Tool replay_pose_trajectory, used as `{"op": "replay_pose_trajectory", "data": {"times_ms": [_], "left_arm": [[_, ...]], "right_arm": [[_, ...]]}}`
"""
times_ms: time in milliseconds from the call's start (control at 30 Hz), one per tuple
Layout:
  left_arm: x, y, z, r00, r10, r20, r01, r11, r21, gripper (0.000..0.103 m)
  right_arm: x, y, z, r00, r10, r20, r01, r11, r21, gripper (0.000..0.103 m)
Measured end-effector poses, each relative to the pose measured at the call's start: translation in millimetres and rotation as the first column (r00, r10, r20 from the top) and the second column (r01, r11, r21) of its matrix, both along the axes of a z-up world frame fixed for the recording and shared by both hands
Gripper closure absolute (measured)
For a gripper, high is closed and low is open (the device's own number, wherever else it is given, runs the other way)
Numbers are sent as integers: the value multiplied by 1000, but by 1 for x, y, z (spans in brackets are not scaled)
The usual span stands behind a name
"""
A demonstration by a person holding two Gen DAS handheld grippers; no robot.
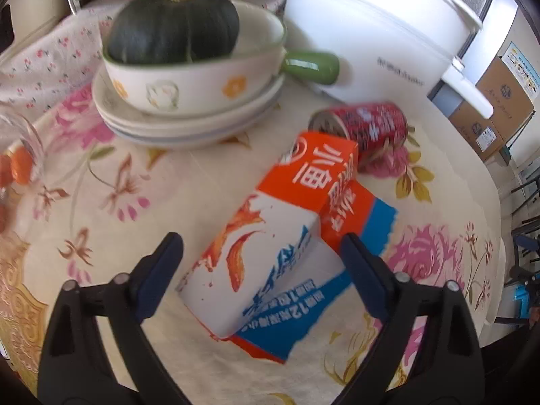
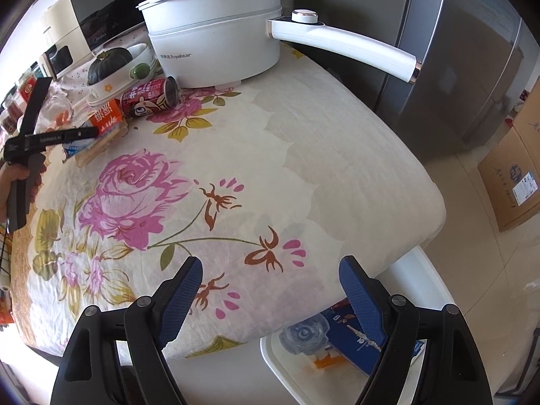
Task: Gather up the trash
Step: 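Grasp the white-and-orange milk carton on the table with the left tool, then grasp the red milk can with the right tool while the left tool holds the carton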
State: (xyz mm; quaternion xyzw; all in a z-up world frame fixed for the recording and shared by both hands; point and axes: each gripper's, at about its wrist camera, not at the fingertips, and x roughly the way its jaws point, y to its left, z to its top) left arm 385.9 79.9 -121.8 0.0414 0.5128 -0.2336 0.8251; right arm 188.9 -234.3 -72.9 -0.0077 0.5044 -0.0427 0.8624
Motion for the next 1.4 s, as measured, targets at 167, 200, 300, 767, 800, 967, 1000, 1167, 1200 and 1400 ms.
{"op": "replay_pose_trajectory", "data": {"times_ms": [167,200,300,767,800,967,1000,1167,1200,1400], "left_arm": [[-18,15,-4,997,77,21,-73,986,-153,56],[-23,20,-4,994,112,21,-106,977,-186,58],[-41,39,-3,974,225,6,-216,943,-253,62],[-69,115,24,870,491,39,-450,825,-342,62],[-68,115,23,871,489,47,-449,831,-329,62],[-63,105,13,876,479,51,-443,843,-305,62],[-62,105,12,878,477,44,-442,842,-310,62],[-60,103,10,882,470,37,-435,841,-323,62],[-59,102,10,882,469,40,-434,843,-317,62],[-59,104,8,874,483,44,-450,842,-297,62]], "right_arm": [[1,3,-4,1000,4,-8,-4,1000,-11,18],[1,4,-4,1000,7,-7,-7,1000,-12,18],[4,8,-2,1000,10,10,-10,1000,-22,18],[116,106,14,964,-8,265,-7,998,57,8],[124,116,9,963,0,268,-15,998,53,6],[166,151,-19,966,5,259,-11,1000,24,4],[172,154,-21,965,-4,261,-4,1000,30,3],[196,163,-24,959,-45,279,27,997,68,2],[201,165,-24,959,-50,279,29,996,79,2],[218,175,-28,960,-71,271,52,995,80,2]]}}
